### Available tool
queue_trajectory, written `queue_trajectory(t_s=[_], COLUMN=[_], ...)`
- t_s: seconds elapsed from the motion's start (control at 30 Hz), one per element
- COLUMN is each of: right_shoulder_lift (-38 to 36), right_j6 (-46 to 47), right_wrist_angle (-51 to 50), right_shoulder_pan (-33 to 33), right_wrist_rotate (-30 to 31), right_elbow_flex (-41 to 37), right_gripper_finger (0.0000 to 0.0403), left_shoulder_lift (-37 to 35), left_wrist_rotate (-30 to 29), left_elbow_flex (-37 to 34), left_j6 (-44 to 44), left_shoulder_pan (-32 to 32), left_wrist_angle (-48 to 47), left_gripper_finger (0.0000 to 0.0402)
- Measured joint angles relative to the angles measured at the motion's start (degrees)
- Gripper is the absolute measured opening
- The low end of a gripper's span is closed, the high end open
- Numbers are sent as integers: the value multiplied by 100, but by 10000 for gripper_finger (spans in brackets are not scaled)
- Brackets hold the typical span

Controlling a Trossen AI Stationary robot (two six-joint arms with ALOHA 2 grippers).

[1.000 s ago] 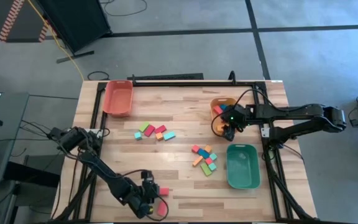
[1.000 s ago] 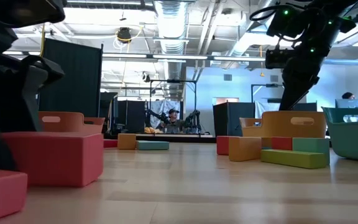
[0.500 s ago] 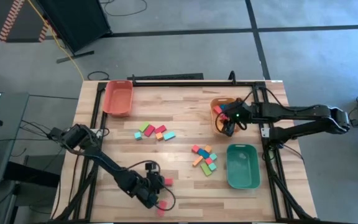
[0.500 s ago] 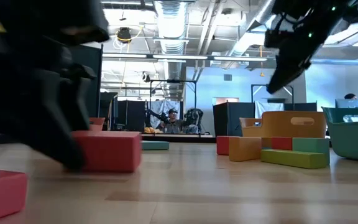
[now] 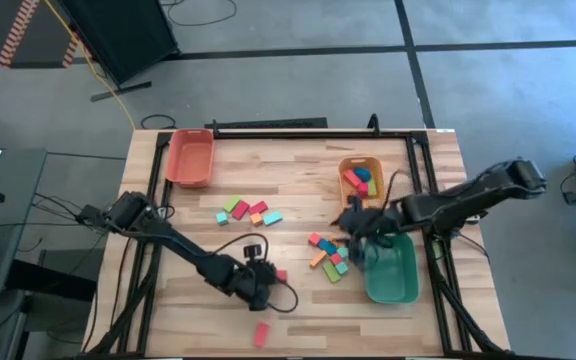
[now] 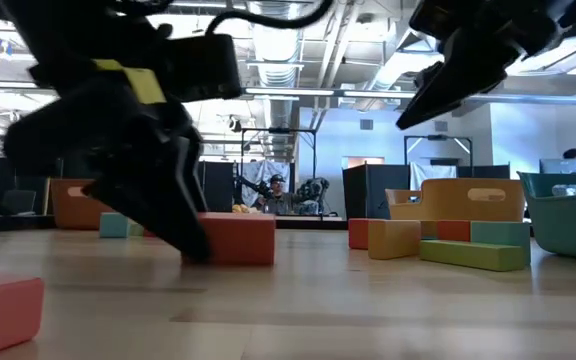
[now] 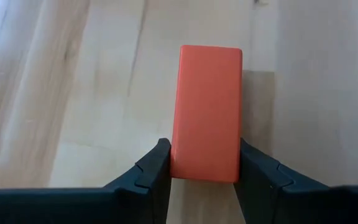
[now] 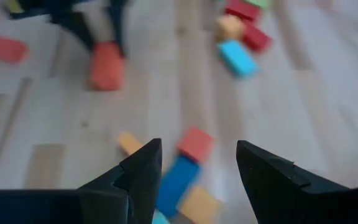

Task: Sort blocks by size
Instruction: Put the large rectangular orange block into the yellow bin

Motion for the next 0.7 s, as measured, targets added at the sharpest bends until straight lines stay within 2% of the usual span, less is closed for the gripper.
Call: queue_trajectory(t_s=[0.23,0.53,0.7], right_shoulder_lift=[1423,2655,3216], right_j6=[-57,-194,-192], right_wrist_angle=[1591,3362,4009], right_shoulder_pan=[522,503,500], right_wrist_rotate=[-18,66,1], right_elbow_flex=[0,0,123], right_gripper_finger=[235,235,235], left_shoulder_lift=[-2,9,24], left_wrist_rotate=[83,195,244], left_elbow_flex=[2,-9,-17], left_j6=[61,277,353], left_shoulder_pan=[271,406,450], left_wrist_angle=[6,168,277], left_gripper_finger=[135,136,157])
